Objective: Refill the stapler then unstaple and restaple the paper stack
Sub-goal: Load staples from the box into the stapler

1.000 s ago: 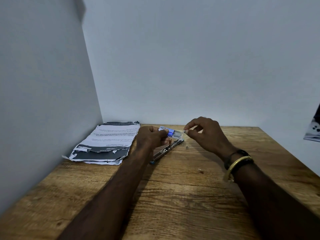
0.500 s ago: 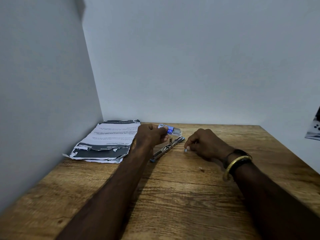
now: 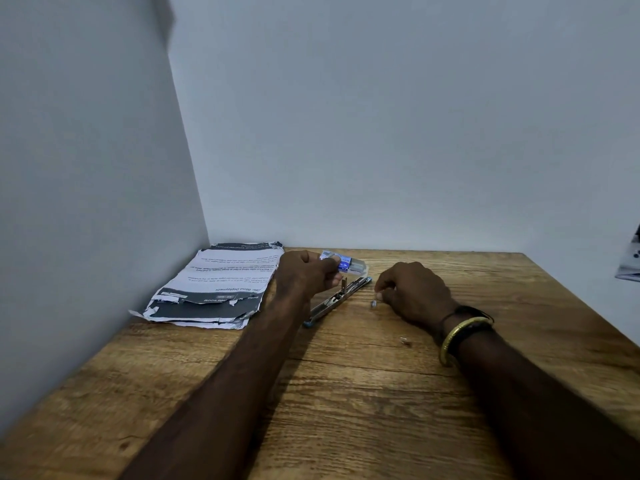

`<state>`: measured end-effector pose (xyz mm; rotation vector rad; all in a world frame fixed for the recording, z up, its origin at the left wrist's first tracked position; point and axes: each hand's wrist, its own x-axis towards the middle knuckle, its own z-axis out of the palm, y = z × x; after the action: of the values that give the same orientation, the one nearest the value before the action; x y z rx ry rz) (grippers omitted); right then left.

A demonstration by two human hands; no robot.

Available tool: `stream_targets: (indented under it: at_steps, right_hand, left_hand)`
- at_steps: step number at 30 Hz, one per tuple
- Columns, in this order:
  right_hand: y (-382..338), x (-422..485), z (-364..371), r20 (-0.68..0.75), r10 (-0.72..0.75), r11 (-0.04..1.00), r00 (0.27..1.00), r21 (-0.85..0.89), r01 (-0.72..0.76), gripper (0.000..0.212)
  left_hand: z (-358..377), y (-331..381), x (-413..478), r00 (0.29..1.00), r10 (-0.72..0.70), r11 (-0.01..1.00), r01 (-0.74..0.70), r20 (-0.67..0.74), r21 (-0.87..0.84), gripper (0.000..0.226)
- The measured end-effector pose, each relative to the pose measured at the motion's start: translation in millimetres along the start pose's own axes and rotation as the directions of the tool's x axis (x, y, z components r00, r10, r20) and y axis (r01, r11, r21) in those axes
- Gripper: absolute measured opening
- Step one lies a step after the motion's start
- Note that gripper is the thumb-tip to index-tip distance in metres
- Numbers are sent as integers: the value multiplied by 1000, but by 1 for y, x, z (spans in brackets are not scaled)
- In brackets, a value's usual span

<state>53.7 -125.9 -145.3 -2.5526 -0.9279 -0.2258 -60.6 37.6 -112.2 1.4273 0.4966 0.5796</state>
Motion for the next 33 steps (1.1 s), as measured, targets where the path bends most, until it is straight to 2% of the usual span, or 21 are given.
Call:
stream_targets:
  at_steps: [4, 9, 12, 15, 19, 22, 25, 29, 33]
  right_hand:
    - [-1, -2, -4, -82, -6, 998, 997, 62, 11, 7]
    - [-8, 2, -29, -303, -39, 901, 952, 401, 164, 9]
    - [-18, 0, -34, -326, -139, 889, 935, 375, 263, 9]
    - [-23, -3, -29, -303, -195, 902, 933, 318, 292, 11]
    - [-23, -3, -27, -217, -207, 926, 954, 272, 263, 15]
    - [-21, -2, -28, -251, -209, 918, 945, 283, 278, 16]
    - [-19, -1, -30, -285, -127, 899, 950, 371, 231, 16]
    - [-15, -1, -29, -83, -19, 733, 996, 676, 71, 25]
    - [-13, -2, -28, -66, -32, 572, 997, 817, 73, 23]
  left_hand:
    - [0, 0, -1, 1000, -3, 1000, 3, -2, 4, 13]
    - [2, 0, -2, 999, -17, 999, 16, 33, 28, 15]
    - [4, -1, -4, 997, -47, 998, 45, 65, 35, 28]
    - [4, -1, -5, 994, -64, 998, 62, 89, 31, 30]
    - [4, 0, -6, 991, -78, 997, 76, 109, 18, 29]
    - [4, 1, -7, 991, -84, 996, 83, 109, 9, 24]
    - [4, 2, -6, 991, -92, 995, 94, 96, -19, 37]
    - [4, 3, -6, 992, -90, 994, 95, 89, -55, 30]
    - [3, 2, -5, 992, -66, 994, 76, 112, -80, 23]
